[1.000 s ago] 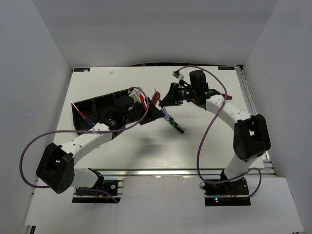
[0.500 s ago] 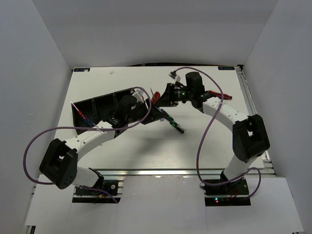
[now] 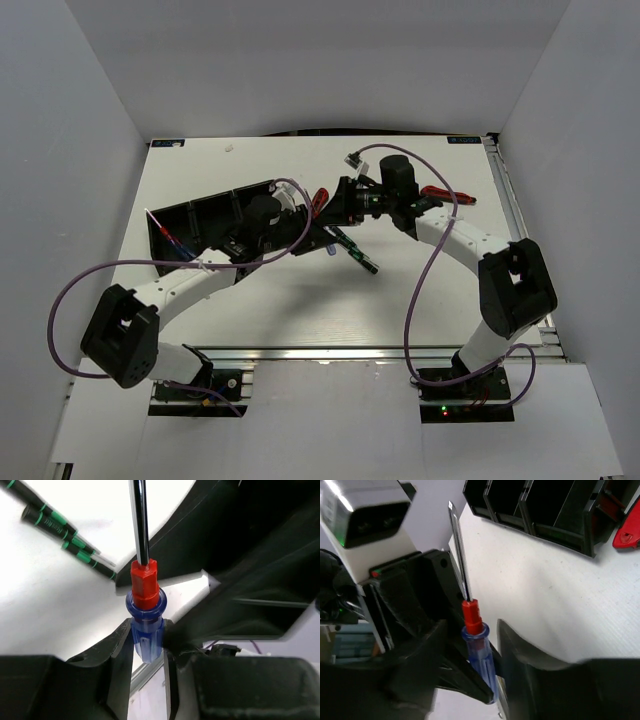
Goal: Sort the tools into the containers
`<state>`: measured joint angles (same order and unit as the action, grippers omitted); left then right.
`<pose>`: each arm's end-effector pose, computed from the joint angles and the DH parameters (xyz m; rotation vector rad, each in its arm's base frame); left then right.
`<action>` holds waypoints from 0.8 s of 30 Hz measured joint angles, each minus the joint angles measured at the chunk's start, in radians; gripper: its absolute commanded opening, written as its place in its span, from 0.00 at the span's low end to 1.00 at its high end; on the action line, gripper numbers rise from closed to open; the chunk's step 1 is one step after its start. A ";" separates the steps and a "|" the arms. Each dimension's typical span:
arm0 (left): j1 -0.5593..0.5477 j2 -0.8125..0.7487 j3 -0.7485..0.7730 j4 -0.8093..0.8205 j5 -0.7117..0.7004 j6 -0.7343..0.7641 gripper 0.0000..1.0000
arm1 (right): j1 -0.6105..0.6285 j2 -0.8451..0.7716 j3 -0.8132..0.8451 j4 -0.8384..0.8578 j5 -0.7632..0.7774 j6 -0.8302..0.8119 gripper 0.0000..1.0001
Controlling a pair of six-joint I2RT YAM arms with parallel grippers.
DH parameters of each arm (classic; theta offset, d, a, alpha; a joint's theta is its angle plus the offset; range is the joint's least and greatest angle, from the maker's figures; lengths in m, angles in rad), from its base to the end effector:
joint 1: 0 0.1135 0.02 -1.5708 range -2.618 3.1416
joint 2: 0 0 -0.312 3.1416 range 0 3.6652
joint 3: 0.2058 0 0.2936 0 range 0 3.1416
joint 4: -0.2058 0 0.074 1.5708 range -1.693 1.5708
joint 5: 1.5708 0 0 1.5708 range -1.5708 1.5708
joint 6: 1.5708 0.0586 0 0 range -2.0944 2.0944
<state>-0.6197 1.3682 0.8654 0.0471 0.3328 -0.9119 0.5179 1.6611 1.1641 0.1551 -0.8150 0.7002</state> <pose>0.2772 -0.2213 0.2763 -0.0942 2.2555 -1.2422 0.3585 0.2534 0.3016 -0.4338 2.0919 1.5485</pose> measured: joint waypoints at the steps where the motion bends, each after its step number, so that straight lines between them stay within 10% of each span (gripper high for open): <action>1: 0.000 -0.002 0.000 -0.012 -0.005 0.003 0.00 | 0.001 0.000 0.000 0.005 0.000 -0.014 0.65; 10: 0.139 -0.194 -0.028 -0.277 -0.066 0.079 0.00 | -0.021 -0.018 0.002 -0.062 -0.080 -0.338 0.83; 16: 0.500 -0.317 -0.019 -0.549 -0.189 0.248 0.00 | -0.099 -0.053 0.003 -0.185 -0.214 -0.605 0.87; 24: 0.884 -0.111 0.067 -0.684 -0.296 0.455 0.00 | -0.142 -0.095 -0.001 -0.317 -0.271 -0.830 0.87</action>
<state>0.2646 1.2572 0.9321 -0.6369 0.0368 -0.4572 0.3763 1.5661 1.1629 -0.1623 -1.0863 -0.1303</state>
